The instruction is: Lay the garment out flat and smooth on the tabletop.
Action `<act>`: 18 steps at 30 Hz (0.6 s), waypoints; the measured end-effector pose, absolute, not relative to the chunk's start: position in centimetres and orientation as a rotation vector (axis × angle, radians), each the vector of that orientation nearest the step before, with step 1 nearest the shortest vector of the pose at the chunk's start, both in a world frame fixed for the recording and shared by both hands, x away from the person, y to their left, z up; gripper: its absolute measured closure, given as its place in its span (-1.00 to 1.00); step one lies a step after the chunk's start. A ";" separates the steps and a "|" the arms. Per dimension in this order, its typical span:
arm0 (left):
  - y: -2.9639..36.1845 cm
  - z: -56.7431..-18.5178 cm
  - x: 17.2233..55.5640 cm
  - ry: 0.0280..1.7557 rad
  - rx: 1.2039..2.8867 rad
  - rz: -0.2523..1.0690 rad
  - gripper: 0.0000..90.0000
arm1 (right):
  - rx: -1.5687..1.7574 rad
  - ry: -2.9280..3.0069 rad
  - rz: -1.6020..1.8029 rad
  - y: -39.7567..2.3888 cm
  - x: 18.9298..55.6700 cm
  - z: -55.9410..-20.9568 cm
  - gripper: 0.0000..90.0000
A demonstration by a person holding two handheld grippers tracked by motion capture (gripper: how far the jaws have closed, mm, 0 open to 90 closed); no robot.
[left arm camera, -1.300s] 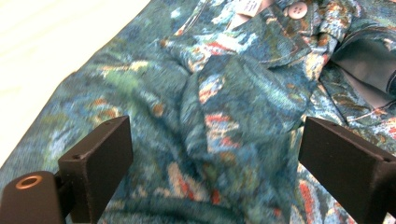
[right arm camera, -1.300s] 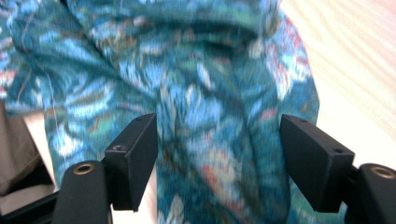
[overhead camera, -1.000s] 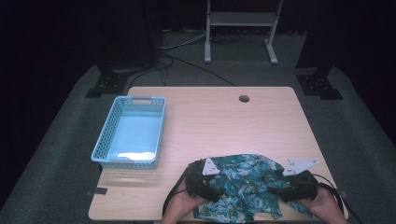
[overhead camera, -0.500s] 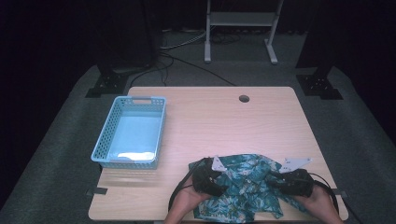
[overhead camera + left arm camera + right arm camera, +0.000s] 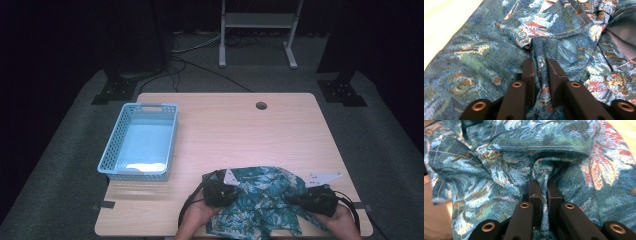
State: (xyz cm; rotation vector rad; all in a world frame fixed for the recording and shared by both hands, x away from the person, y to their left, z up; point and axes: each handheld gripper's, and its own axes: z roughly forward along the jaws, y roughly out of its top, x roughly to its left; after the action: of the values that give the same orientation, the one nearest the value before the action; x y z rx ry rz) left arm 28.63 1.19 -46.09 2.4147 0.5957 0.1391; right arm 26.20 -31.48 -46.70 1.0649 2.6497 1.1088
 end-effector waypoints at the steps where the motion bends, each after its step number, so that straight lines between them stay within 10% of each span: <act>1: 1.4 -46.1 28.5 0.590 2.419 0.132 0.80 | 1.055 2.654 1.115 -31.3 26.1 -46.7 0.92; 18: 5.3 -43.4 26.8 0.567 2.349 0.073 0.94 | 0.979 2.694 1.292 -29.8 24.2 -44.7 0.92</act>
State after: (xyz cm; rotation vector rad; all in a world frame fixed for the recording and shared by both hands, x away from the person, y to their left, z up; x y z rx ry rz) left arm 26.83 5.34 -43.39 2.3491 0.5669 0.0726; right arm 24.17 -29.78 -44.73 0.9788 2.6940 1.2916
